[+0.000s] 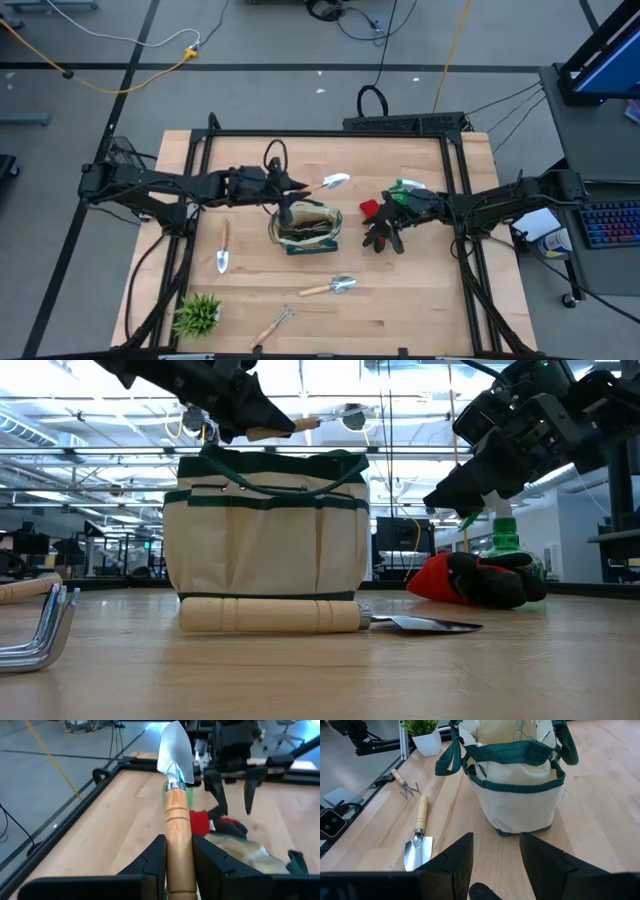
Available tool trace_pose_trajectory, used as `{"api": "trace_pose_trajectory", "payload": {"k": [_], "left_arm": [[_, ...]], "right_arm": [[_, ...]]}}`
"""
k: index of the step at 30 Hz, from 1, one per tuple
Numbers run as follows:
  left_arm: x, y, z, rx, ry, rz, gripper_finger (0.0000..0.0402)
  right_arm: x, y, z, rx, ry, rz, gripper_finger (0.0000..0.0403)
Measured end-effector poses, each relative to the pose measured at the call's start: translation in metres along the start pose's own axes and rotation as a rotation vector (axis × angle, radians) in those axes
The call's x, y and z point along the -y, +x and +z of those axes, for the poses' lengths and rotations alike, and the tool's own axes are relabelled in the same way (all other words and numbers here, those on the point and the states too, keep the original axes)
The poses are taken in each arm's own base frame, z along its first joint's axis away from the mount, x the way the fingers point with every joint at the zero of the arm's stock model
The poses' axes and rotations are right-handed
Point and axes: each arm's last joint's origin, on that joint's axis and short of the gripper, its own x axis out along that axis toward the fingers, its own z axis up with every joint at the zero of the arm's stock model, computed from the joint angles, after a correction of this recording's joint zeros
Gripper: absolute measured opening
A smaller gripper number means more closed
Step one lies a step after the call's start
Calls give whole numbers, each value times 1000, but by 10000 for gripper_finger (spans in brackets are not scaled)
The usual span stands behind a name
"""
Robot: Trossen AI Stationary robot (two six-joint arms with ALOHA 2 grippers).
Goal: Pick & Place Garden tools in Gardening bag
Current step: Put the top brown trowel into the green gardening bag
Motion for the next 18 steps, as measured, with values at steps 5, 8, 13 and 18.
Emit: {"api": "trace_pose_trajectory", "payload": {"k": [5, 8, 13, 18], "left_arm": [[2, 0, -3, -34, -23, -5, 74], [3, -1, -6, -56, -25, -4, 72], [3, -1, -7, -75, -38, -3, 77], [3, -1, -11, -107, -44, -1, 73]], "right_arm": [[0, 0, 0, 0, 0, 0, 157], [0, 0, 0, -1, 0, 1, 157], [0, 0, 0, -2, 0, 3, 157], [0, 0, -1, -12, 2, 1, 157]]}}
